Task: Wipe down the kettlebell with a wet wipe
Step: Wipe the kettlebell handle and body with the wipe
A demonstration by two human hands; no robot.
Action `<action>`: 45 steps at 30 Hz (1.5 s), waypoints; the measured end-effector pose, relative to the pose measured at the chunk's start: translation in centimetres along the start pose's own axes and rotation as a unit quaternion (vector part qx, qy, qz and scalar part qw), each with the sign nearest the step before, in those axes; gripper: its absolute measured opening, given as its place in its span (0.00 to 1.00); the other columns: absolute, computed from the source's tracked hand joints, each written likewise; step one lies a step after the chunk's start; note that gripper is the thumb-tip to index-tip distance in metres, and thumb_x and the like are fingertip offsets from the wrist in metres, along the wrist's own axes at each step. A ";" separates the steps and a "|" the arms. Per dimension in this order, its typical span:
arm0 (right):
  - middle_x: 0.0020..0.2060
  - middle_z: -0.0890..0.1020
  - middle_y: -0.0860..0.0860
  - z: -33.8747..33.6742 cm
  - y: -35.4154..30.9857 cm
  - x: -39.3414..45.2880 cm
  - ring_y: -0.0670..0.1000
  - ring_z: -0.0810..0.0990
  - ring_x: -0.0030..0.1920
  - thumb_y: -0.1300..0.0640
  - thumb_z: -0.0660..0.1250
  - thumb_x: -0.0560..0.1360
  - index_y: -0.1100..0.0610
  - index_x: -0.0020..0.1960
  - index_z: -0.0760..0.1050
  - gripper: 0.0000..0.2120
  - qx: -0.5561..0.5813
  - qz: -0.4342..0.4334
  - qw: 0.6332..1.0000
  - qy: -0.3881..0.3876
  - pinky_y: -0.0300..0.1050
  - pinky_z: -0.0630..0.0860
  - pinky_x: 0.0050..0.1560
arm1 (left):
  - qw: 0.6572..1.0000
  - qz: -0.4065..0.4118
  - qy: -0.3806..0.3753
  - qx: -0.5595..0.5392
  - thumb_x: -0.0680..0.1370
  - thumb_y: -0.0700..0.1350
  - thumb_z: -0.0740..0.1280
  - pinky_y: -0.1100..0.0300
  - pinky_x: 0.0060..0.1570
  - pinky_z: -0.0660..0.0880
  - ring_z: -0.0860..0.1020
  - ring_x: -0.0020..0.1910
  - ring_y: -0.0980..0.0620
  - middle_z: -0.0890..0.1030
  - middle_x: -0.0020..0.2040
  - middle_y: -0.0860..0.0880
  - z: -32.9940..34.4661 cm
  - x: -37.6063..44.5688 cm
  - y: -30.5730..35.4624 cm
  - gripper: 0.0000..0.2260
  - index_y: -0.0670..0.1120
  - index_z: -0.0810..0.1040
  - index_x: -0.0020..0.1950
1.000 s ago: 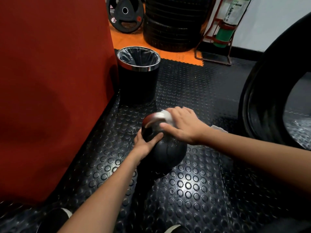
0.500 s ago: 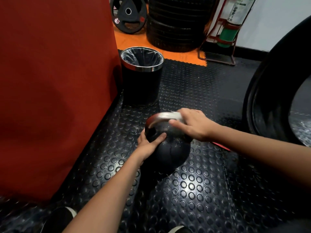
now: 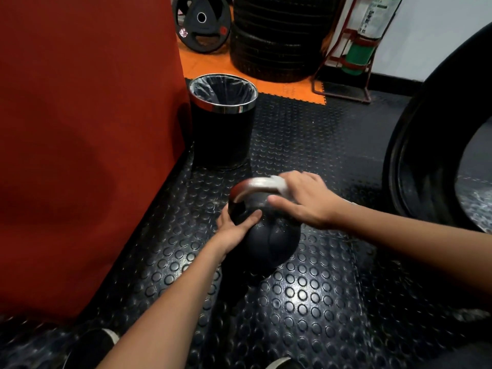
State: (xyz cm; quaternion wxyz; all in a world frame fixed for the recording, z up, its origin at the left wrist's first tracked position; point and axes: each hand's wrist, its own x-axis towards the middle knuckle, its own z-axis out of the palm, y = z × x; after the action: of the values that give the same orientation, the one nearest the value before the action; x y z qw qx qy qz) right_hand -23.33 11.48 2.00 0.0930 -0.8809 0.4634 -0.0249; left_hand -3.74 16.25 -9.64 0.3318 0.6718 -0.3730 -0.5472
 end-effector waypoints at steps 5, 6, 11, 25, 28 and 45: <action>0.50 0.74 0.47 -0.1 0.1 -0.3 0.50 0.74 0.56 0.26 0.51 0.77 0.53 0.53 0.70 0.30 0.082 0.084 0.993 -0.010 0.55 0.62 0.70 | 1.000 0.005 -0.004 -0.018 0.64 0.70 0.72 0.48 0.74 0.60 0.59 0.75 0.46 0.53 0.78 0.51 -0.2 -0.1 -0.1 0.50 0.58 0.50 0.78; 0.51 0.75 0.48 -0.3 -0.9 0.2 0.53 0.74 0.57 0.24 0.50 0.74 0.53 0.56 0.70 0.33 0.068 0.070 0.995 -0.008 0.55 0.63 0.67 | 1.000 0.004 -0.006 -0.015 0.65 0.70 0.71 0.48 0.74 0.60 0.59 0.75 0.46 0.53 0.78 0.51 -0.2 0.1 -0.1 0.49 0.59 0.50 0.78; 0.63 0.72 0.53 0.9 -2.6 0.8 0.57 0.70 0.65 0.23 0.46 0.70 0.57 0.77 0.61 0.48 -0.020 -0.007 0.999 0.029 0.54 0.60 0.72 | 1.000 0.018 0.015 0.007 0.67 0.68 0.71 0.50 0.72 0.59 0.59 0.76 0.46 0.55 0.78 0.48 0.1 0.3 -0.1 0.47 0.58 0.50 0.79; 0.70 0.72 0.51 6.8 -2.6 -2.4 0.52 0.67 0.72 0.30 0.52 0.72 0.52 0.75 0.65 0.39 0.342 0.282 0.862 0.246 0.57 0.61 0.75 | 0.999 0.024 -0.002 -0.027 0.57 0.77 0.72 0.46 0.70 0.66 0.67 0.71 0.49 0.64 0.74 0.54 -0.3 2.8 -2.2 0.46 0.68 0.57 0.70; 0.66 0.74 0.51 5.5 -3.5 -1.5 0.52 0.69 0.69 0.32 0.53 0.74 0.55 0.72 0.69 0.36 0.265 0.222 0.900 0.266 0.57 0.60 0.74 | 0.999 0.015 -0.005 -0.033 0.57 0.76 0.72 0.46 0.70 0.67 0.68 0.72 0.49 0.63 0.75 0.55 -0.2 3.9 -2.9 0.44 0.71 0.56 0.68; 0.52 0.73 0.39 5.8 -2.6 -1.4 0.45 0.70 0.57 0.35 0.48 0.79 0.40 0.57 0.73 0.19 0.316 0.180 0.888 0.280 0.46 0.63 0.62 | 0.999 0.026 -0.017 -0.024 0.57 0.77 0.70 0.46 0.73 0.62 0.60 0.76 0.50 0.57 0.78 0.55 0.0 2.7 -2.3 0.52 0.66 0.51 0.75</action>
State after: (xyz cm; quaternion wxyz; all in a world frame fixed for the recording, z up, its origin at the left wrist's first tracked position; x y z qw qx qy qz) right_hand -21.23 14.84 -3.15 0.2359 -0.6626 0.5885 -0.3987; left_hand -3.04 15.07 -12.92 0.3556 0.6445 -0.3826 -0.5584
